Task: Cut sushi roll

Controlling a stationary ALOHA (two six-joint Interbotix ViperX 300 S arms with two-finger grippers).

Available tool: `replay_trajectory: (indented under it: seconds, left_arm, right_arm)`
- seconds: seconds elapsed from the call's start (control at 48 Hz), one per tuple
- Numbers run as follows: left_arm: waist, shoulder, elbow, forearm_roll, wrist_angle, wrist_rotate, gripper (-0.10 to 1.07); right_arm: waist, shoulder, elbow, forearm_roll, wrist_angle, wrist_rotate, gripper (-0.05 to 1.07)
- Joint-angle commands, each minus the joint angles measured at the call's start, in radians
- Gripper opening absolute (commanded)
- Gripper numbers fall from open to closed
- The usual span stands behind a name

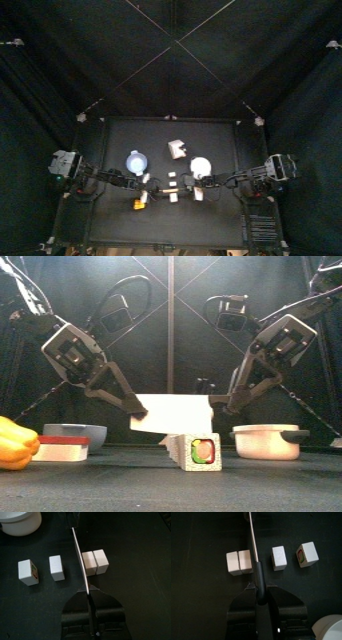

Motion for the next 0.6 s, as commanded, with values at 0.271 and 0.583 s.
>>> replay_trajectory:
  seconds: [0.271, 0.583]
  left_arm:
    - [-0.069, -0.005, -0.046, 0.003, -0.008, 0.005, 0.21]
    - [-0.075, 0.034, -0.055, 0.003, -0.008, 0.006, 0.21]
  right_arm:
    - [0.051, -0.038, 0.002, 0.009, -0.002, 0.005, 0.4]
    - [0.055, -0.049, 0.025, 0.026, -0.002, 0.005, 0.4]
